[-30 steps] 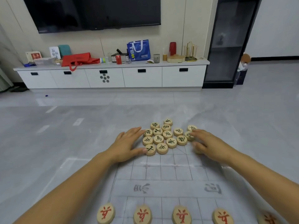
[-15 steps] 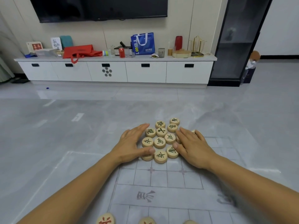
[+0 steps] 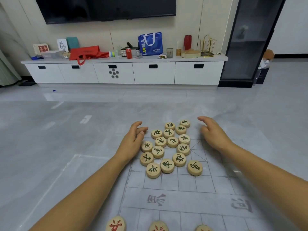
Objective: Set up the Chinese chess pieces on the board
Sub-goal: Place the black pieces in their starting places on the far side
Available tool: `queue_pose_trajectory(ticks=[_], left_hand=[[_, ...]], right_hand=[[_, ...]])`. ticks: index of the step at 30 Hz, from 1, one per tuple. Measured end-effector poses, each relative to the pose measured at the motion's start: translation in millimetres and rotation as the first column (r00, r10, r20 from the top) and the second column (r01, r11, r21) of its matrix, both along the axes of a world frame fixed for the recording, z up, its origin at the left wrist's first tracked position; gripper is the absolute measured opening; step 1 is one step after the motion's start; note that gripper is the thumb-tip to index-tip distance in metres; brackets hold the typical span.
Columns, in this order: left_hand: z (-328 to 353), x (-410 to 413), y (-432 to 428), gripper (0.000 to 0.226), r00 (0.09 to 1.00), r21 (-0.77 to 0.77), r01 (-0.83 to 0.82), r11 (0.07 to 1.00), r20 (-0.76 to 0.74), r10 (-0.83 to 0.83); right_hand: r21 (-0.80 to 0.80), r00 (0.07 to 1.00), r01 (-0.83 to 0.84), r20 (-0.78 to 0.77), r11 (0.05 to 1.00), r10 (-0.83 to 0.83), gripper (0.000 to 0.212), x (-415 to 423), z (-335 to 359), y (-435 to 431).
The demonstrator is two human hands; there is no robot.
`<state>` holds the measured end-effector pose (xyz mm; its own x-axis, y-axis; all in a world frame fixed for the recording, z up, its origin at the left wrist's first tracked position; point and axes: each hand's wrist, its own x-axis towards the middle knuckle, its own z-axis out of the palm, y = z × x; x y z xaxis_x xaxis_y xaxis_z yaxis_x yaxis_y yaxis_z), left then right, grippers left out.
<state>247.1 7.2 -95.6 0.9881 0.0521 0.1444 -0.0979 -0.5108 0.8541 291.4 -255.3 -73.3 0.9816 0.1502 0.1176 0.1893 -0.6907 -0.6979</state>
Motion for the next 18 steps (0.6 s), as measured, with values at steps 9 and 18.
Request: queue_pose_trajectory(ticks=[9,18], left_hand=[[-3.5,3.1,3.5,0.042,0.994,0.144,0.098,0.985,0.029,-0.103],[1.9,0.6,-3.6,0.033,0.993,0.291,0.102,0.951,0.03,-0.115]], right_hand=[[-0.349,0.949,-0.286,0.026,0.892,0.315,0.051,13.7,-19.3,9.0],[-0.462,0.973,-0.11,0.129,0.88,0.189,0.053,1.2,-26.2,-8.6]])
